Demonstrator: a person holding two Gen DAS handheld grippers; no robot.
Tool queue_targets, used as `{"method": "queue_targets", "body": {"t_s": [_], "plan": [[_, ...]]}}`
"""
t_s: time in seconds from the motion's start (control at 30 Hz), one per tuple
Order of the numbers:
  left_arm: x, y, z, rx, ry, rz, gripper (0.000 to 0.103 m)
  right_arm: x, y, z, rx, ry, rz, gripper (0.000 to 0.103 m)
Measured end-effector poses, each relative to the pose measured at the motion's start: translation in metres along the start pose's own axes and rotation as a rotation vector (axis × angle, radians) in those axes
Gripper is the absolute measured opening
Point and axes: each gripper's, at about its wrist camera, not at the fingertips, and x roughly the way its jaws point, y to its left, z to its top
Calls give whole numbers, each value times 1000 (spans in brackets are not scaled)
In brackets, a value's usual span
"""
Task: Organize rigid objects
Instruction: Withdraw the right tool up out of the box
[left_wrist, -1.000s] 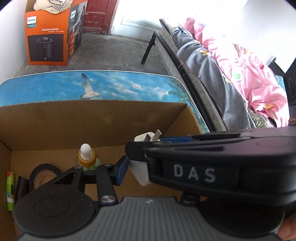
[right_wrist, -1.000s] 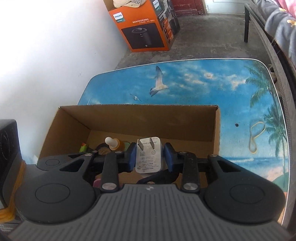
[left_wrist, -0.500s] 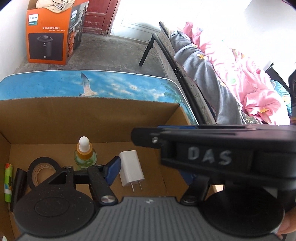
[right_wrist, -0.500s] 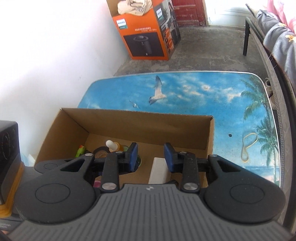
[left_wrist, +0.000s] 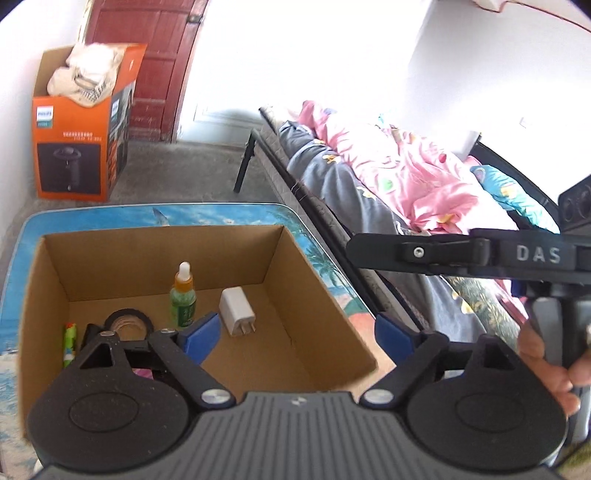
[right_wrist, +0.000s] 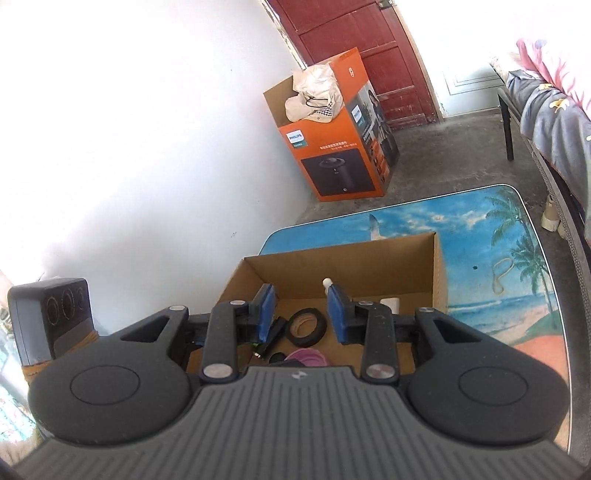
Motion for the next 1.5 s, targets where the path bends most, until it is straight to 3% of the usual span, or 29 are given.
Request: {"method": "queue_targets", "body": {"t_s": [0.13, 0.3, 0.43, 0.57, 0.8, 0.93, 1.2, 1.27, 1.5], "plan": [[-33, -5, -31, 51, -21, 14, 91, 1, 9, -13, -25, 30, -15, 32], [-59, -3, -71, 91, -44, 55, 91, 49, 7, -10, -36, 149, -76, 30], [-69, 3, -95, 114, -52, 95, 91, 114, 0, -5, -47, 280, -190, 31], [-76, 13, -108, 108, -63, 100, 91, 175, 2, -5, -141, 400, -336, 31], [-80, 25, -120, 114, -82, 97, 91, 254, -8, -11, -299, 519, -575, 31], [-85, 33, -125, 104, -91, 88, 91, 271, -24, -8, -242, 540, -558, 28], [-85, 46, -126, 59, -94, 77, 91, 261, -37, 6, -28, 486, -361, 26], [-83, 46, -127, 54, -88, 69, 91, 262, -41, 8, -9, 478, -403, 29], [-80, 41, -129, 64, -74, 70, 91, 254, -17, 12, -192, 438, -520, 35]]}}
